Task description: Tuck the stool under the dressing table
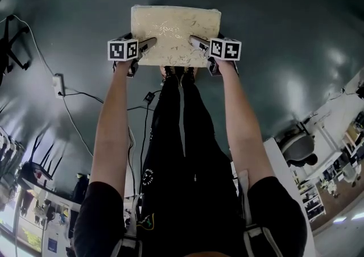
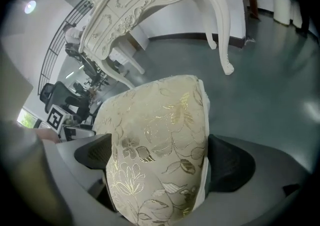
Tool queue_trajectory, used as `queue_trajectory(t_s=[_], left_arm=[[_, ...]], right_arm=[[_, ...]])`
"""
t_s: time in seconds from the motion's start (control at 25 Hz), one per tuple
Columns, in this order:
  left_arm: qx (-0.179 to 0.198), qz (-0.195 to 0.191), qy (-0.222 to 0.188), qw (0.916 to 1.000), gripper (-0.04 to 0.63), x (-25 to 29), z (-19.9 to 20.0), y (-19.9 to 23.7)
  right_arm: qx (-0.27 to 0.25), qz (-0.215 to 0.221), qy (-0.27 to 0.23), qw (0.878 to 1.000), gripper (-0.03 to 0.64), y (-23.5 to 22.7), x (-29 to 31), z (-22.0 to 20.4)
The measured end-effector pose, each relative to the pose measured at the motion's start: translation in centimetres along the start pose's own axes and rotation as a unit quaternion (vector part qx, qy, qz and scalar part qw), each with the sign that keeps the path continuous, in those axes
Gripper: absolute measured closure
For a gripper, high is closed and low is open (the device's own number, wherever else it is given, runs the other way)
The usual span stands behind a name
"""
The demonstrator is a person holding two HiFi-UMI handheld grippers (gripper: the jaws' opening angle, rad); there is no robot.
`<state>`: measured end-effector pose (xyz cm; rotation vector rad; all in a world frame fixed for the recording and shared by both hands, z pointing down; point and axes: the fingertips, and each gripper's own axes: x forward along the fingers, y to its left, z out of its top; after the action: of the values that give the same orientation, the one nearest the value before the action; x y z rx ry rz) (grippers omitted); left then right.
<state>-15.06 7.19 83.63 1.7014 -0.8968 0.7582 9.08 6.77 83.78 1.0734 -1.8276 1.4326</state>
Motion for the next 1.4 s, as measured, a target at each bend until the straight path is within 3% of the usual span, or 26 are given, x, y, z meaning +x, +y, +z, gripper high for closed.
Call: queue_trajectory(t_s=[0.28, 0.76, 1.04, 1.4], left_arm=[[-0.005, 0.011, -0.013, 0.9998, 0.083, 0.1, 0.1, 0.0], [-0.028, 0.017, -0.06, 0.9977, 0.08, -0.2, -0.1, -0.8], [-0.029, 0.029, -0.092, 0.9949, 0.078, 0.0, 3.0, -0.7], [-0.031, 0.019, -0.055, 0.9978, 0.078, -0.3, 1.4, -1.1]], right_arm=[[-0.009, -0.031, -0.006, 0.999, 0.021, -0.6, 0.1, 0.0], [-0.027, -0.028, -0.028, 0.999, 0.021, 0.3, 0.2, 1.2], [-0.03, -0.034, -0.06, 0.997, 0.021, 0.0, 0.1, 4.5], [-0.035, -0.012, -0.018, 0.999, 0.026, -0.2, -0.6, 2.6]])
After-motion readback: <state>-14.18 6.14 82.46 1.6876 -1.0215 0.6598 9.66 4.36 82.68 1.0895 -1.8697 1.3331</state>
